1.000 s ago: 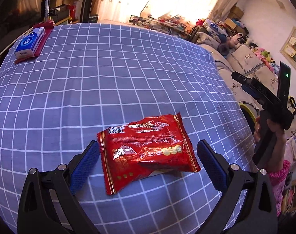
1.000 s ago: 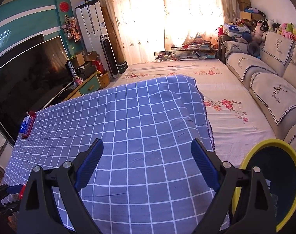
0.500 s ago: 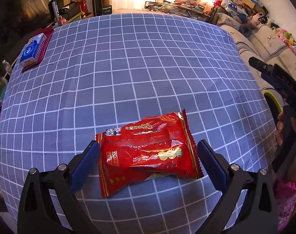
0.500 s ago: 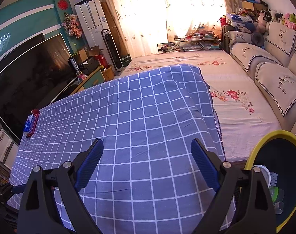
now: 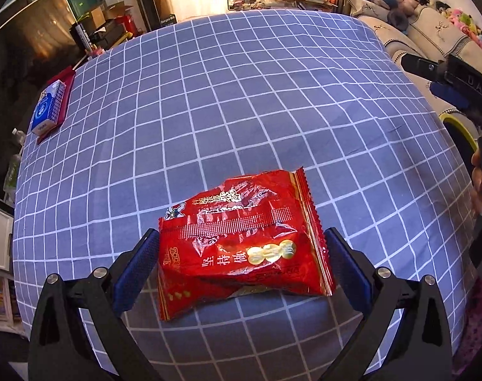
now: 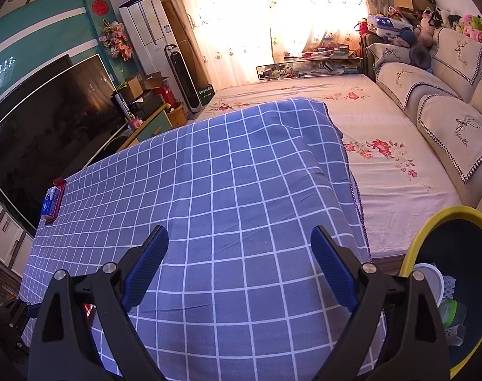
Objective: Collect trash
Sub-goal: 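Reach to the red snack bag and grasp it with the left tool, then carry the snack bag over the bin and open the left tool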
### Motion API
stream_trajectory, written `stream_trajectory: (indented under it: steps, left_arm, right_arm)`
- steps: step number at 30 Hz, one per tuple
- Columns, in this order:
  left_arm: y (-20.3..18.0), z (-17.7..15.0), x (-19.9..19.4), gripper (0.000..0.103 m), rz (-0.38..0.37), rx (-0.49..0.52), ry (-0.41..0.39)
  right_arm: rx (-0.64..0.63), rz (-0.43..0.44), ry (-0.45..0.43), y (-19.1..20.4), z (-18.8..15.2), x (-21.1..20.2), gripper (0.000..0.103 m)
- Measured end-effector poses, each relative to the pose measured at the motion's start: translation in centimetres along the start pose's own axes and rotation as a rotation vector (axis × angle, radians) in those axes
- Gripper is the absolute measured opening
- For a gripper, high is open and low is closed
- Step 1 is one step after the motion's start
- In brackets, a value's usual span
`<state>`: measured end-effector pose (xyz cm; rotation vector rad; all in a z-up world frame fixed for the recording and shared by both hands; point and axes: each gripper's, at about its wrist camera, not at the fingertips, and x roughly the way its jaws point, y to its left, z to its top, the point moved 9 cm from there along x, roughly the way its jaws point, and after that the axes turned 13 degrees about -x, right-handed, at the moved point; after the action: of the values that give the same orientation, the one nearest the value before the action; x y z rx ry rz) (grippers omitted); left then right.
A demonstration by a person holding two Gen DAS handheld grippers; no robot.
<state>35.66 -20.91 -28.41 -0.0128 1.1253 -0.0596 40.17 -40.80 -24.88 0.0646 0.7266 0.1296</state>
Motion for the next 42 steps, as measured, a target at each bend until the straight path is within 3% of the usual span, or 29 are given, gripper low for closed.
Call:
stream_trajectory:
  steps: [3,5,7,11,17,25,32,37,42]
  left_arm:
    - [0.1,-0.1,-0.3,0.087,-0.018,0.005,-0.011]
    - [0.4,-0.1,-0.5,0.067,-0.029,0.000,-0.021]
    - [1.2,-0.2,-1.1,0.058,-0.044,-0.002,-0.025]
    - [1.3,-0.6,-1.7,0.047,-0.072,0.001,-0.033]
    - [0.2,-1.6,-3.7,0.043,-0.103,0.026,-0.070]
    - [-2.5,-1.8,-6.7,0.043,-0.157,0.070,-0.118]
    - [-6.1,-1.1,-9.5,0.043,-0.205,0.133,-0.158]
    - [-11.5,-0.7,-10.8,0.043,-0.278,0.210,-0.165]
    - [-18.9,-0.9,-10.4,0.043,-0.362,0.313,-0.132]
  right_arm:
    - [-0.001,0.001,0.000,0.0,0.0,0.0,0.086]
    - [-0.001,0.001,0.001,0.0,0.0,0.0,0.086]
    - [-0.001,0.002,0.002,0.0,0.0,0.0,0.086]
    - [0.004,0.000,-0.001,-0.2,-0.1,-0.1,0.086]
    - [0.014,-0.025,-0.011,-0.8,0.0,-0.4,0.086]
    - [0.048,-0.096,-0.103,-3.0,1.4,-3.4,0.086]
    - [0.085,-0.157,-0.217,-6.8,1.9,-10.8,0.087]
    - [0.118,-0.285,-0.260,-12.2,-2.2,-17.3,0.088]
    - [0.192,-0.430,-0.217,-18.4,-8.9,-21.8,0.088]
